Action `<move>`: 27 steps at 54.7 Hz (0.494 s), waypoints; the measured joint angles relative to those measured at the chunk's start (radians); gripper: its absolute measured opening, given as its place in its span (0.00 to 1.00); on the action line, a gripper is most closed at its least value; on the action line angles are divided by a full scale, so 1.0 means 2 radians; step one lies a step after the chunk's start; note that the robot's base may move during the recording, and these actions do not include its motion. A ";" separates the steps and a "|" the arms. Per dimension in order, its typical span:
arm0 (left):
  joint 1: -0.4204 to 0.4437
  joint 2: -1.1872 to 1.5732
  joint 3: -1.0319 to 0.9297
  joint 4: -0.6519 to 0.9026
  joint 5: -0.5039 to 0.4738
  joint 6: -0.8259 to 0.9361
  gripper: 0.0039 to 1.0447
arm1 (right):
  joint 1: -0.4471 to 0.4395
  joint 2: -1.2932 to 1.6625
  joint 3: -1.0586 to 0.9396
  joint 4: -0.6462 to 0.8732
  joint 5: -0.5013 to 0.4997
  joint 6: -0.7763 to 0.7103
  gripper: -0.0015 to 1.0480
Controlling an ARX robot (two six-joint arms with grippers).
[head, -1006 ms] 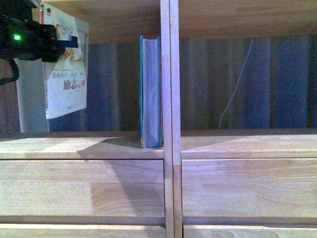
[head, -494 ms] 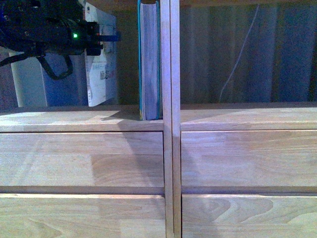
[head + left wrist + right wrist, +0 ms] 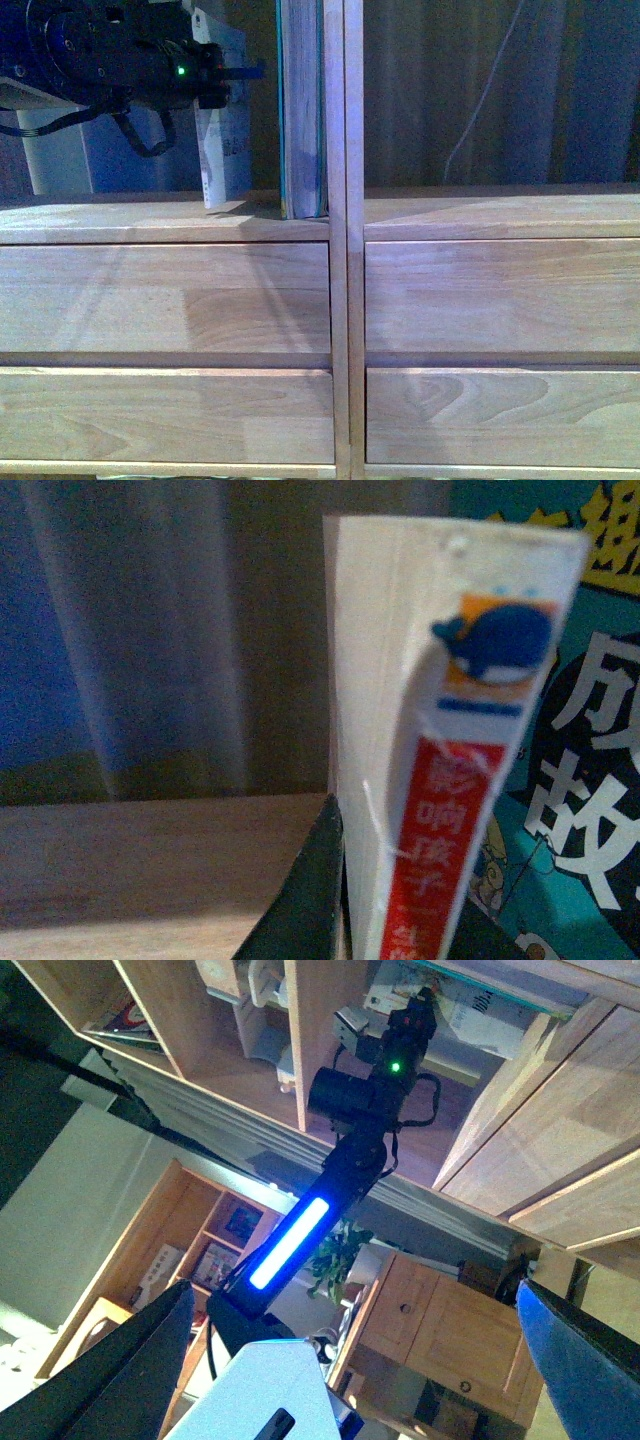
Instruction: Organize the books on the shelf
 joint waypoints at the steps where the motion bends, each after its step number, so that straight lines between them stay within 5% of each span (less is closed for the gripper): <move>1: 0.000 0.001 0.001 -0.001 0.001 -0.001 0.06 | 0.000 0.000 0.000 0.000 0.000 0.000 0.93; 24: -0.011 0.018 0.043 -0.062 0.015 0.022 0.06 | 0.000 0.000 0.000 0.000 0.000 0.000 0.93; 27: -0.014 0.020 0.050 -0.074 0.015 0.029 0.12 | 0.000 0.000 0.000 0.000 0.000 0.000 0.93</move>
